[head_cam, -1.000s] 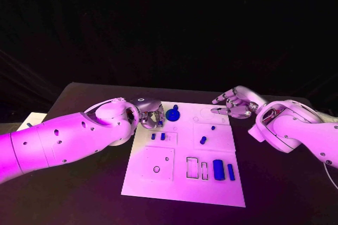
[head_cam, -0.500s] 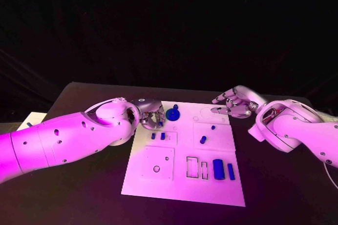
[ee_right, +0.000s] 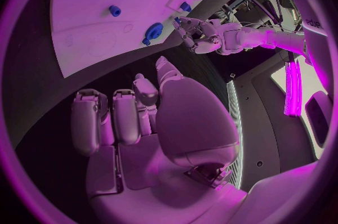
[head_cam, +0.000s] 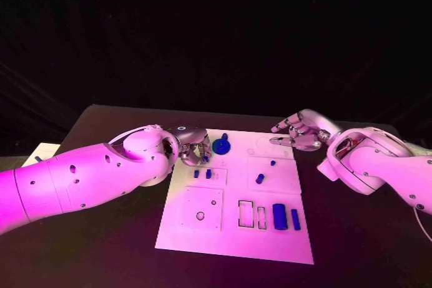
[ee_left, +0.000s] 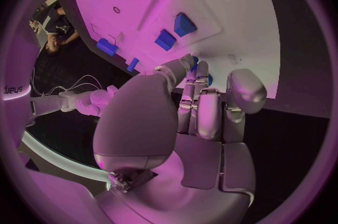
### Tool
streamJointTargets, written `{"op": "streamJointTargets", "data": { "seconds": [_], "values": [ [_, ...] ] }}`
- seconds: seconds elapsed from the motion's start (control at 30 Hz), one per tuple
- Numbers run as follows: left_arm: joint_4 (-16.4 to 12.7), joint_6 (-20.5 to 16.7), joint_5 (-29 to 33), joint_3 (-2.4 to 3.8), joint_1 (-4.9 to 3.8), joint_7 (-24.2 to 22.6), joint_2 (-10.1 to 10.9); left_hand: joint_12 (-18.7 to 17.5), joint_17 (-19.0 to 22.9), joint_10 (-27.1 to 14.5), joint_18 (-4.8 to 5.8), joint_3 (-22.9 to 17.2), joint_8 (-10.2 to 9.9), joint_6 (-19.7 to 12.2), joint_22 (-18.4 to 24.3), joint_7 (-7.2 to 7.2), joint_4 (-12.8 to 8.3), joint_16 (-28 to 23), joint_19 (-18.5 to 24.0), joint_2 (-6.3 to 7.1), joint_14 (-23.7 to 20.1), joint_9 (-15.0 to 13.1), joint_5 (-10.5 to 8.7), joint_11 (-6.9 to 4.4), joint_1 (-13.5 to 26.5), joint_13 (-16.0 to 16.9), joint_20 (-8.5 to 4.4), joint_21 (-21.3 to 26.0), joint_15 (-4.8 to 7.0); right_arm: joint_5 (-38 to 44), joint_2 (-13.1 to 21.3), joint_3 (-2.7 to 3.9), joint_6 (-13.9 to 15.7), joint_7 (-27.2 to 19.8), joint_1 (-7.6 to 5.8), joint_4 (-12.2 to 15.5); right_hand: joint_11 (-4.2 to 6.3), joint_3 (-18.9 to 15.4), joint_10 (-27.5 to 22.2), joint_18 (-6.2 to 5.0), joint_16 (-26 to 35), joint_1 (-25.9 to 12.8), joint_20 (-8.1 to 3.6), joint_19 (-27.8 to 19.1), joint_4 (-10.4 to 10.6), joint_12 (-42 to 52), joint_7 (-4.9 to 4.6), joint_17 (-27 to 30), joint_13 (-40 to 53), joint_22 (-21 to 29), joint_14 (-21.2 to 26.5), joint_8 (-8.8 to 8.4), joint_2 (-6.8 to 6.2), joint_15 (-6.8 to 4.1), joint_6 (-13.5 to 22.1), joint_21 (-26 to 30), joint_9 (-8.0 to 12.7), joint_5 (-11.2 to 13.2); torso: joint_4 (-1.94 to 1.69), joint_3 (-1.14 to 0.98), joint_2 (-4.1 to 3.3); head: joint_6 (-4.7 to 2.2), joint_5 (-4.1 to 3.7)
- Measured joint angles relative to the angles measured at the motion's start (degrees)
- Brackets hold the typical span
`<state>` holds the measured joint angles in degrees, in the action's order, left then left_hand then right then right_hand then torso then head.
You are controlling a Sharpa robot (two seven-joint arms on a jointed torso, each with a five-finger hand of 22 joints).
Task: Assemble the parts on the task board
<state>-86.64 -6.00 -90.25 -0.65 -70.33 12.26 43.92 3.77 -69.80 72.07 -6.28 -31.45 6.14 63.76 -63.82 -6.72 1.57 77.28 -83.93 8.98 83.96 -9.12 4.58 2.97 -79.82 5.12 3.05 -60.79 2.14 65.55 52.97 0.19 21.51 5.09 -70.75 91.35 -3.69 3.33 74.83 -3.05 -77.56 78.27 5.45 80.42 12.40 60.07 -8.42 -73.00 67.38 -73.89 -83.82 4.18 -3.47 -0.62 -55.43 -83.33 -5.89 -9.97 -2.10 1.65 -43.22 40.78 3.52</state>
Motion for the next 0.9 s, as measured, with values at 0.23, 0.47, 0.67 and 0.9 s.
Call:
{"op": "streamJointTargets", "data": {
  "seconds": [0.23, 0.47, 0.67, 0.9],
  "values": [
    [0.07, 0.56, 0.00, 0.00, 0.00, 0.27, -0.15, 0.00, 0.00, 0.00, 0.00, 0.00, 0.00, 0.00, 0.04, 0.00, 0.00, 0.00, 0.00, 0.00, 0.00, 0.00, 0.00, 0.00, 0.00, 0.00, 0.00, 0.00, 0.00, 0.00, -0.05, 0.00, -0.02, 0.01, 0.00, -0.01, 0.00, 0.00, 0.00, 0.00, 0.00, 0.00, 0.00, 0.00, 0.00, 0.00, 0.00, 0.00, 0.00, 0.00, 0.00, 0.00, 0.00, 0.00, 0.00, 0.00, 0.01, 0.00, 0.04, 0.00, 0.00, 0.09, 0.10],
    [0.46, 1.06, 0.00, 0.00, -0.02, 0.45, -0.41, 0.00, 0.17, 0.00, -0.01, 0.00, -0.31, 0.00, 0.11, 0.00, 0.00, 0.00, 0.00, 0.26, 0.00, 0.07, 0.00, 0.00, 0.71, -0.16, 0.00, 0.00, 0.00, 0.00, -0.07, 0.00, -0.03, 0.01, 0.00, -0.01, 0.00, 0.00, 0.00, 0.00, 0.00, 0.23, 0.00, 0.00, 0.00, 0.00, 0.00, 0.00, 0.00, 0.00, 0.00, 0.00, 0.23, 0.00, 0.00, 0.00, -0.05, 0.00, 0.05, 0.00, -0.03, 0.20, 0.07],
    [0.86, 1.44, 0.00, -0.16, 0.00, 0.71, -0.70, 0.00, 0.55, -1.24, 0.00, 0.00, -1.79, -1.10, 0.11, -0.57, 0.00, 0.00, 0.01, 1.07, 0.01, 0.64, 0.00, 0.61, 1.52, -0.62, 0.42, 0.00, -0.41, 0.00, -0.09, 0.00, -0.04, 0.01, 0.00, 0.01, 0.00, 0.00, 0.00, 0.00, 0.00, 0.23, 0.00, 0.00, 0.00, 0.00, 0.00, 0.00, 0.00, 0.00, 0.00, 0.00, 0.23, 0.00, 0.00, 0.00, -0.05, 0.00, 0.03, -0.02, -0.03, 0.27, 0.02],
    [1.12, 1.94, 0.00, -0.24, 0.03, 1.18, -0.74, 0.00, 0.87, -2.06, 0.00, 0.17, -2.28, -2.04, 0.19, -0.82, 0.17, 0.00, -0.02, 1.22, 0.01, 1.17, 0.00, 1.01, 2.12, -0.88, 0.45, 0.34, -0.41, 0.00, -0.11, 0.00, -0.05, 0.01, 0.00, 0.05, 0.00, 0.00, 0.00, 0.00, 0.00, 0.23, 0.00, 0.00, 0.00, 0.00, 0.00, 0.01, 0.00, 0.00, 0.00, 0.00, 0.23, 0.00, 0.00, 0.00, -0.05, 0.00, 0.07, -0.02, -0.03, 0.32, 0.02]
  ]
}}
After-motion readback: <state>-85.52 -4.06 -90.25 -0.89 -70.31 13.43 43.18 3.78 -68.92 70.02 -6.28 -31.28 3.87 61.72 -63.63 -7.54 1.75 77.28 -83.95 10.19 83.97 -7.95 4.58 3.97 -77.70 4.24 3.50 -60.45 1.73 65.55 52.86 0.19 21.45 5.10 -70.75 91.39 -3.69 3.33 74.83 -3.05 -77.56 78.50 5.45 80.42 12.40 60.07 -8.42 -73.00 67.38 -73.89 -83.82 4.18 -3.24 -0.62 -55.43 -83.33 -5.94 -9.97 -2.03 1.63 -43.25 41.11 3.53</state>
